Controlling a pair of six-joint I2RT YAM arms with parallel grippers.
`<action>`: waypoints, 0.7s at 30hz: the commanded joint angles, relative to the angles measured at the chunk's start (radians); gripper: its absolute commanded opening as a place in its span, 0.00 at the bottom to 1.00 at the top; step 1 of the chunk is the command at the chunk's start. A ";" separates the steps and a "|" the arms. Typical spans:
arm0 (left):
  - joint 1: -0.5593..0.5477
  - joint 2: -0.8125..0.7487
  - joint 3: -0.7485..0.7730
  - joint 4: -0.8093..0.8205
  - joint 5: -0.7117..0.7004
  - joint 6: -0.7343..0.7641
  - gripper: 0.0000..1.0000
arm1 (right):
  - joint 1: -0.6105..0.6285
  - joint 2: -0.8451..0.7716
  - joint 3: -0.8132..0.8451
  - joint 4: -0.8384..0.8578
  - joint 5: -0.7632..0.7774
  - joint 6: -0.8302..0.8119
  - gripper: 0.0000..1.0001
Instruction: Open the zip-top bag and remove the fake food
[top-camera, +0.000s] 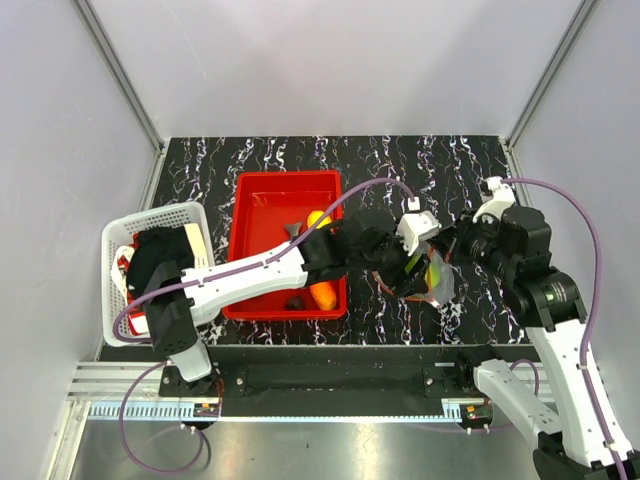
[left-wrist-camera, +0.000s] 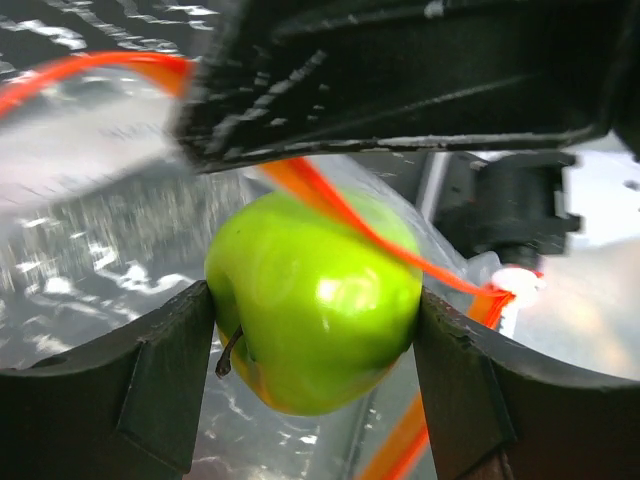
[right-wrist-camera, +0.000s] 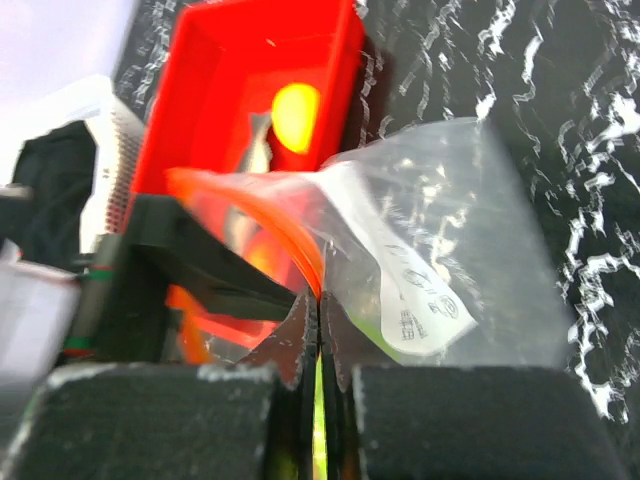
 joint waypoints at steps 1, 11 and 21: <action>-0.005 -0.006 -0.010 0.085 0.139 0.008 0.00 | -0.003 -0.023 -0.004 0.084 -0.050 -0.012 0.00; -0.005 -0.135 0.028 0.091 -0.165 -0.039 0.00 | -0.003 0.003 -0.048 -0.035 0.085 0.003 0.00; 0.091 -0.260 -0.017 0.030 -0.433 -0.220 0.00 | -0.003 0.026 -0.021 -0.092 0.231 0.002 0.00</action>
